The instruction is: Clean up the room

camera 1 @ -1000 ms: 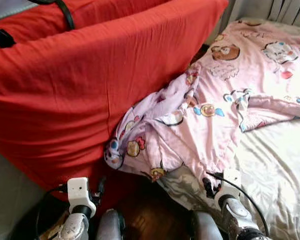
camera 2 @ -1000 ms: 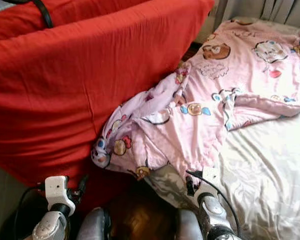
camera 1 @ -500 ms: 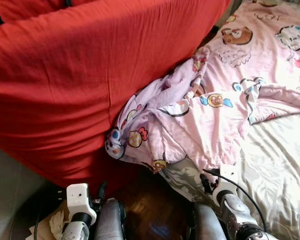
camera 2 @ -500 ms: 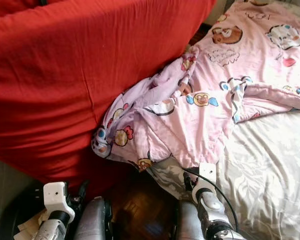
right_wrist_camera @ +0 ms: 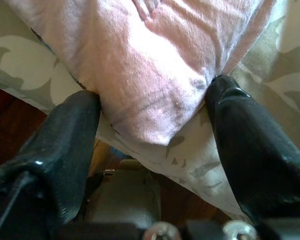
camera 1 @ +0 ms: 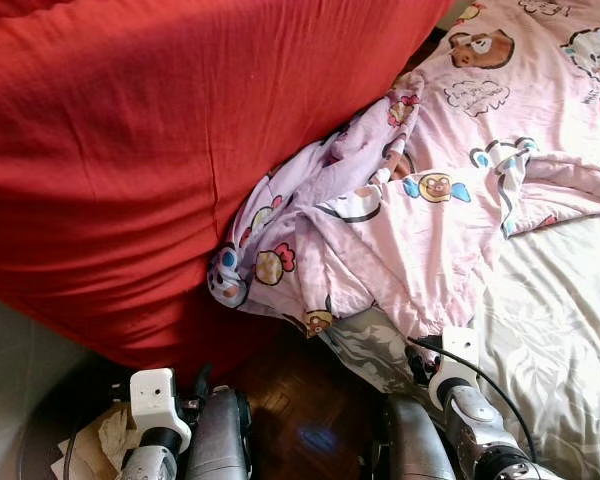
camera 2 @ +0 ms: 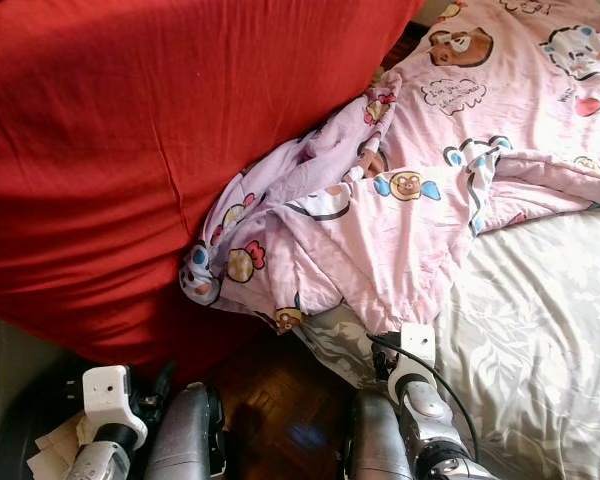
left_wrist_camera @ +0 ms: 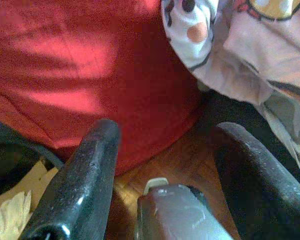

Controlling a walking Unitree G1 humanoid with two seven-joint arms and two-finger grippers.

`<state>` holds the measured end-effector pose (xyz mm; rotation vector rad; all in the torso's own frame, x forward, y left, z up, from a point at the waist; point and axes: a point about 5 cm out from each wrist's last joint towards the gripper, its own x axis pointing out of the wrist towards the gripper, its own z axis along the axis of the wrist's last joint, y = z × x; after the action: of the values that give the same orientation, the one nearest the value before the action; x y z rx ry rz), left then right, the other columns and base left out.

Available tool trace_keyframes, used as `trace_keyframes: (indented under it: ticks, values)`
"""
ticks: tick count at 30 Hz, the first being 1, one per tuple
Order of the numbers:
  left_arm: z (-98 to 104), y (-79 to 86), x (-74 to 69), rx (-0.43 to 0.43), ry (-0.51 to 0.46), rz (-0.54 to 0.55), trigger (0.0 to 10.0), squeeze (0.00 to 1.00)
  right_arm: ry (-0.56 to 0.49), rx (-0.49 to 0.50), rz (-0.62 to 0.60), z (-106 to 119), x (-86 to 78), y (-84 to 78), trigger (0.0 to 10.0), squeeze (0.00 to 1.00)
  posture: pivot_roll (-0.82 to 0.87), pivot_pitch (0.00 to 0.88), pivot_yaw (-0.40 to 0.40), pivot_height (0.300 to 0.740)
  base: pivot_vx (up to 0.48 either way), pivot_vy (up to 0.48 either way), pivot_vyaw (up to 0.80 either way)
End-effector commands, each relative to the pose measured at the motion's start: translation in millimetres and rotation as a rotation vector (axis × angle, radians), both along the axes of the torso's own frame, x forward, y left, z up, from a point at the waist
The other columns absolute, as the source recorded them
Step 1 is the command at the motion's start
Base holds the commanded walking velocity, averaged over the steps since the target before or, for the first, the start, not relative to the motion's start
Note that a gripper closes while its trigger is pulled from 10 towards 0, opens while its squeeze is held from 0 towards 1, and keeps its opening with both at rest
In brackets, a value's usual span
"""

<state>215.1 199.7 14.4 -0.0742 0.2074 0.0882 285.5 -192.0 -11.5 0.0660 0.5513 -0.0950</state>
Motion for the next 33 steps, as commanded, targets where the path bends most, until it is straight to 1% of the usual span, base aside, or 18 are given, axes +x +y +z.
trace_keyframes:
  ticks: [1,9,23,33]
  values:
    - [-6.1,0.9,-7.9,-0.007,0.039,0.013,10.0,0.00,0.031,0.000,0.018,-6.6,-6.3,3.9,0.0,0.00,0.07,0.329,0.020,0.615,0.000,0.000,0.00]
    - [-6.0,-2.0,-5.4,-0.015,0.040,0.026,10.0,0.00,0.040,-0.007,0.036,-7.3,-6.8,4.2,0.0,0.00,0.06,0.323,0.004,0.615,0.000,0.000,0.00]
    - [-7.2,-4.1,-6.1,-0.020,0.043,0.037,10.0,0.00,0.034,0.000,0.057,-7.7,-7.0,8.1,0.0,0.00,0.06,0.319,-0.008,0.615,0.000,0.000,0.00]
    - [-14.8,-8.0,-1.9,-0.027,0.061,0.043,10.0,0.00,0.028,0.015,0.056,-8.7,-8.6,7.7,0.0,0.00,0.05,0.291,-0.017,0.615,0.000,0.000,0.00]
